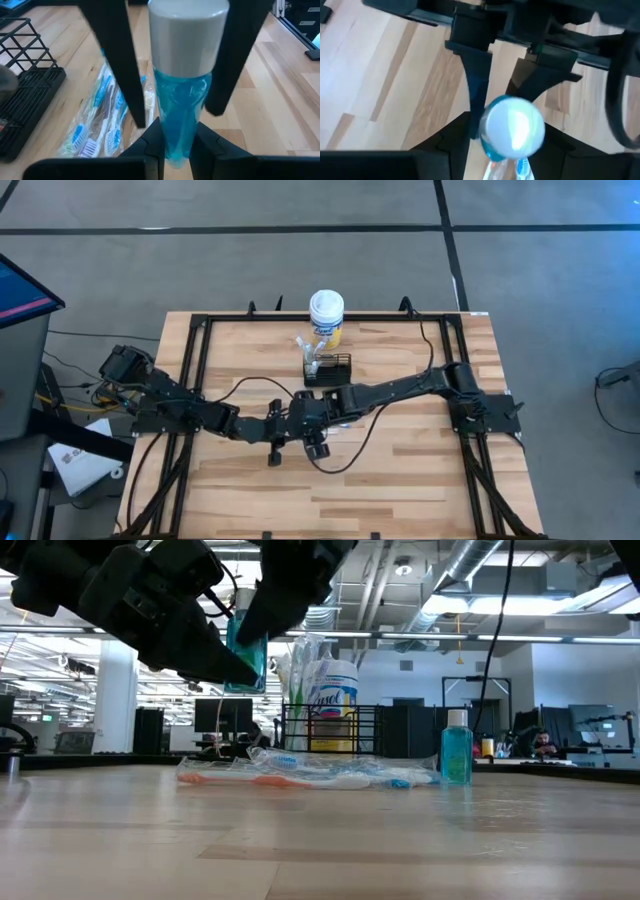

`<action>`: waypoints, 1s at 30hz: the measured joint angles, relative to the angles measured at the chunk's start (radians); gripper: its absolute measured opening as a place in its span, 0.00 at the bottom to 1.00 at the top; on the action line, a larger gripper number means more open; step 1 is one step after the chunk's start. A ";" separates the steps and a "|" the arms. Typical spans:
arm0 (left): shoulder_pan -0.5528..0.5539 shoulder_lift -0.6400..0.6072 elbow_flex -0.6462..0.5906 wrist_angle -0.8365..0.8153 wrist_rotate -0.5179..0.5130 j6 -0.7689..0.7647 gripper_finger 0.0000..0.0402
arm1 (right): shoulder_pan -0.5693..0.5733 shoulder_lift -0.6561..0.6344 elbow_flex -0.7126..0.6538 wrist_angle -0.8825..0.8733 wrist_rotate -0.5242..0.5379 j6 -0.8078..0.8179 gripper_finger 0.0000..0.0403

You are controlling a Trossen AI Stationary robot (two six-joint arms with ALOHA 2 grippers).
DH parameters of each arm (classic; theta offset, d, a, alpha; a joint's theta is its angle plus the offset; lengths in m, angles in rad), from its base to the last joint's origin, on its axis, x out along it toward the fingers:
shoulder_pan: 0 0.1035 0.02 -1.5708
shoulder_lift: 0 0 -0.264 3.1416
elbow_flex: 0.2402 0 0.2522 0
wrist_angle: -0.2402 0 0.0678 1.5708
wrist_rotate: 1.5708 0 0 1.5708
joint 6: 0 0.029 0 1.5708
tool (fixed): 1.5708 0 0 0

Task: Pick & Place toothbrushing station
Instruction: Put the blue mouthwash bottle into the black wire organizer

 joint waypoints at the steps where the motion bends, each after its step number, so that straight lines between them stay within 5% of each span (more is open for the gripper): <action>1: 0.000 0.000 0.000 0.000 0.000 0.000 0.11 | 0.000 0.000 0.000 0.003 0.000 0.000 0.40; 14: 0.000 0.000 0.000 -0.004 -0.004 0.005 0.11 | 0.000 -0.003 0.002 0.017 -0.003 0.012 0.22; 22: 0.000 0.000 0.003 0.005 -0.007 0.004 0.12 | 0.000 -0.007 0.023 -0.016 -0.003 0.011 0.20; 30: 0.000 0.000 0.003 0.003 0.000 0.002 0.24 | 0.000 -0.007 0.024 -0.022 0.000 0.004 0.20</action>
